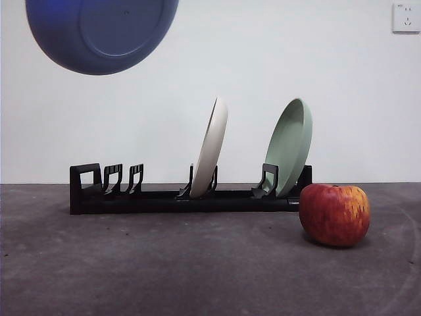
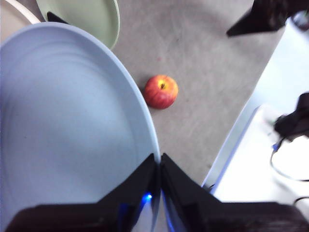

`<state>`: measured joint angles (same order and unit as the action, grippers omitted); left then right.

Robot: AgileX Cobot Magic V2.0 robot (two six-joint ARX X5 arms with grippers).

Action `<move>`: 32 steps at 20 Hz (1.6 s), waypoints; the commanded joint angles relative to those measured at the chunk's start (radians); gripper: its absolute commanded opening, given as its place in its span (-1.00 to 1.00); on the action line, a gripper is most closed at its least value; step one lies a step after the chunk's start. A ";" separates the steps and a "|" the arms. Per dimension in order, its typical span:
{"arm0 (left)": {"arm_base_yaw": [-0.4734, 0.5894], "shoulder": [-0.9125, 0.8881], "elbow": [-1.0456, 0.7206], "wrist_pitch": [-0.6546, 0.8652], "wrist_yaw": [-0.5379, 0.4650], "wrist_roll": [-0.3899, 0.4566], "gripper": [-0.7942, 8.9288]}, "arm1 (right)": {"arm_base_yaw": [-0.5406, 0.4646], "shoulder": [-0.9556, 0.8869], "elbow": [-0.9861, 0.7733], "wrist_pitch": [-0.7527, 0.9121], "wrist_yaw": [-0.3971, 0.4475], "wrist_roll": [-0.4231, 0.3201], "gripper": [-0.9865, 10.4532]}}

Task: Take the blue plate from the plate rack,put the plate on the table,take the apple from the table,put the apple in the plate

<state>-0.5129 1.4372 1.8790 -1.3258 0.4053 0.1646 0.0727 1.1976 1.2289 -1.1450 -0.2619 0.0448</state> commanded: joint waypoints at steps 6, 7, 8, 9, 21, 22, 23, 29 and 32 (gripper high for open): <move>-0.335 -0.009 -0.254 0.075 -0.320 -0.060 -0.85 | 0.002 0.004 0.002 0.000 0.000 0.008 -0.83; -0.380 -0.009 -0.324 0.139 -0.335 -0.078 -0.85 | 0.002 0.004 0.002 0.000 0.000 0.008 -0.83; -0.410 -0.009 -0.385 0.200 -0.341 -0.087 -0.85 | 0.002 0.004 0.002 -0.001 0.000 0.008 -0.83; -0.440 -0.008 -0.457 0.270 -0.362 -0.094 -0.85 | 0.002 0.004 0.002 -0.001 0.000 0.008 -0.83; -0.518 0.051 -0.873 0.773 -0.529 0.068 -0.85 | 0.002 0.004 0.001 0.017 0.000 0.008 -0.83; -0.518 0.072 -0.873 0.785 -0.529 0.099 -0.85 | 0.002 0.004 0.001 0.017 0.000 0.008 -0.83; -0.518 0.094 -0.873 0.792 -0.531 0.131 -0.85 | 0.002 0.004 0.001 0.016 0.000 0.008 -0.83; -0.517 0.238 -0.873 0.766 -0.523 0.203 -0.85 | 0.002 0.004 0.001 0.015 0.000 0.008 -0.83; -0.517 0.267 -0.873 0.767 -0.487 0.202 -0.83 | 0.002 0.004 0.001 0.014 0.000 0.008 -0.77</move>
<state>-1.0286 1.6753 1.0172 -0.5518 -0.1184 0.3565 0.0727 1.1976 1.2289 -1.1316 -0.2615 0.0452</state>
